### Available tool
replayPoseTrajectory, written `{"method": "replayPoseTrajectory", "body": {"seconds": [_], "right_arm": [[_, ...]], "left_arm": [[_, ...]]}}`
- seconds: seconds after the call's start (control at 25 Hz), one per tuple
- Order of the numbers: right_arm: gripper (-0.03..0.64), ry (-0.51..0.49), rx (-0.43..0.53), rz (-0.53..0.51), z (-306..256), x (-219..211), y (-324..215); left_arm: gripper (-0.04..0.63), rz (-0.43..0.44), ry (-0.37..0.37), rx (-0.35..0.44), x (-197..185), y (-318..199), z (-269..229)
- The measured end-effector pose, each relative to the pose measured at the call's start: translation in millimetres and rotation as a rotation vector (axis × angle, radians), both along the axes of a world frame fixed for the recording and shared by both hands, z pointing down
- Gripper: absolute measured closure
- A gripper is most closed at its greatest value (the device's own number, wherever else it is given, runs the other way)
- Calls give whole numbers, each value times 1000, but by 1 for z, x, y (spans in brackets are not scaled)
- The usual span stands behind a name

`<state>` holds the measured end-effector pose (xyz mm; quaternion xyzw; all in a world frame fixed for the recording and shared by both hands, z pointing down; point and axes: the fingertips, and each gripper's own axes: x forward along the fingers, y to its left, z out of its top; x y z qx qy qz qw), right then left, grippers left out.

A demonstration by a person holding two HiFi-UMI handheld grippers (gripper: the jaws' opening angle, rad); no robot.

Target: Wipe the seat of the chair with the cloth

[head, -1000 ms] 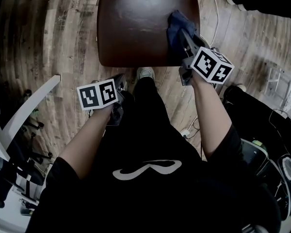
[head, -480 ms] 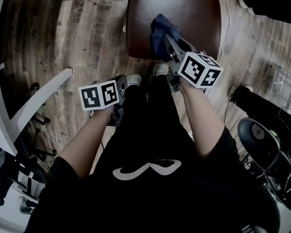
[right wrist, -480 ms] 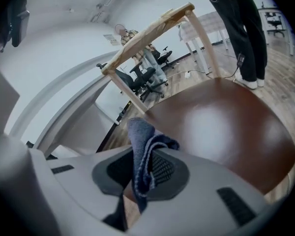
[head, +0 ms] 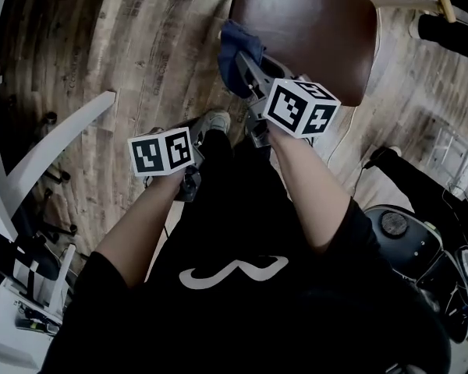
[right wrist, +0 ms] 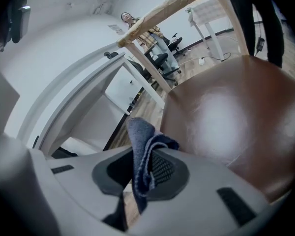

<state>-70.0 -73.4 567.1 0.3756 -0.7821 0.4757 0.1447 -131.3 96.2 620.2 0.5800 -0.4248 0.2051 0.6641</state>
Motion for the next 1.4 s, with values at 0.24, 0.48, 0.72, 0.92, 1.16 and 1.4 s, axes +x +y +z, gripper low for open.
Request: {"method": "replayPoseTrajectory", "body": {"seconds": [0.24,0.48,0.72,0.92,1.16,1.4], "right_arm": [[562,72,-2,-52,23,-3,-4],[563,106,-15,-60,37,7,-7],[563,117,-19,-72,41,16,-7],[563,127,-19,-71,43,28,-8],[563,150,-21,-48,45,60,-10],[563,163,-23,-11,45,95,-11]], "left_arm": [[583,-34,-26,-9,-14,5,4],[583,-50,-28,-8,-8,-2,8],[583,-24,-25,-7,9,-5,8],[583,-19,-32,-17,15,-6,9],[583,-6,-30,-14,35,-10,8],[583,23,-29,-7,58,-14,5]]}}
